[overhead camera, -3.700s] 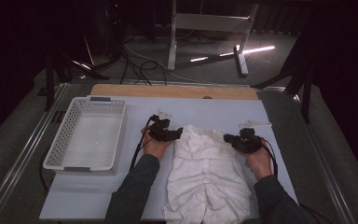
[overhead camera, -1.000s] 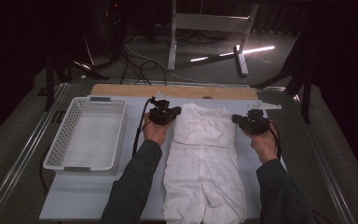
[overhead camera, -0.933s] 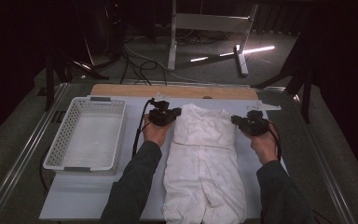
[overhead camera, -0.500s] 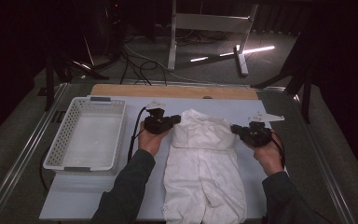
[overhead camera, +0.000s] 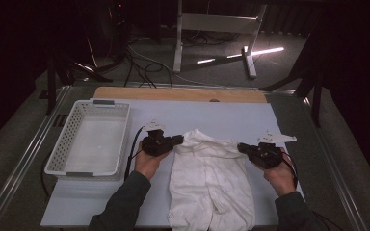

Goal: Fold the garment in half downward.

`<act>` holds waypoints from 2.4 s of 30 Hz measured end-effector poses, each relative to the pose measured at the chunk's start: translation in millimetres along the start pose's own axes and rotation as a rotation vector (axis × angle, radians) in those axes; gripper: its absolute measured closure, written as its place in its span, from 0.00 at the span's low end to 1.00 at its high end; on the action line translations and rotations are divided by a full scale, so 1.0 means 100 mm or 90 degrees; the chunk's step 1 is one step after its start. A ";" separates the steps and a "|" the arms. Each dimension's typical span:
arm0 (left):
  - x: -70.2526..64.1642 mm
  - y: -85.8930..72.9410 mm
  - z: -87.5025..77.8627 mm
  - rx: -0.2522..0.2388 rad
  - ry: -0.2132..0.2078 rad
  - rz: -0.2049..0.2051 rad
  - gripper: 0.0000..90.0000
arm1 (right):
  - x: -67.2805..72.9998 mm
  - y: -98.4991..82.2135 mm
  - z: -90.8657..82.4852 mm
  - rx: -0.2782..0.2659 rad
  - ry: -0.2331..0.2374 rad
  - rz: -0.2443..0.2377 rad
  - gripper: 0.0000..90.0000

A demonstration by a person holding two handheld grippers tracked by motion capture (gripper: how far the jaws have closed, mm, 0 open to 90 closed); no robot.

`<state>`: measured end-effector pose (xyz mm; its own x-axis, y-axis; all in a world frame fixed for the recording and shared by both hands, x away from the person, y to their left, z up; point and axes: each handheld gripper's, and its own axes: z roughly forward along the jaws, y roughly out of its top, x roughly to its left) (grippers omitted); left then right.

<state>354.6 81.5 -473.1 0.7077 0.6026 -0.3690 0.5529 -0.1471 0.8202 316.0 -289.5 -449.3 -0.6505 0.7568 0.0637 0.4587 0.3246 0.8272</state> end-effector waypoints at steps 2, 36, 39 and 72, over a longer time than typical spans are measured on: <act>-0.01 -0.03 -0.01 0.005 -0.001 0.005 0.96 | 0.02 -0.03 -0.01 0.000 0.003 -0.005 0.95; -0.03 -0.17 0.04 0.000 0.024 0.010 0.21 | -0.09 -0.27 0.14 0.002 -0.041 0.081 0.38; -0.02 -0.15 0.06 0.002 0.031 0.012 0.20 | -0.11 -0.27 0.17 0.005 -0.045 0.083 0.38; 0.15 -0.17 0.29 0.053 0.074 -0.008 0.25 | -0.22 -0.38 0.56 0.163 -0.070 0.109 0.93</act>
<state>368.3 70.4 -505.7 0.6472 0.6912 -0.3214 0.5993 -0.2008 0.7749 346.9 -287.0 -513.0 -0.4879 0.8649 0.1180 0.7026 0.3089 0.6411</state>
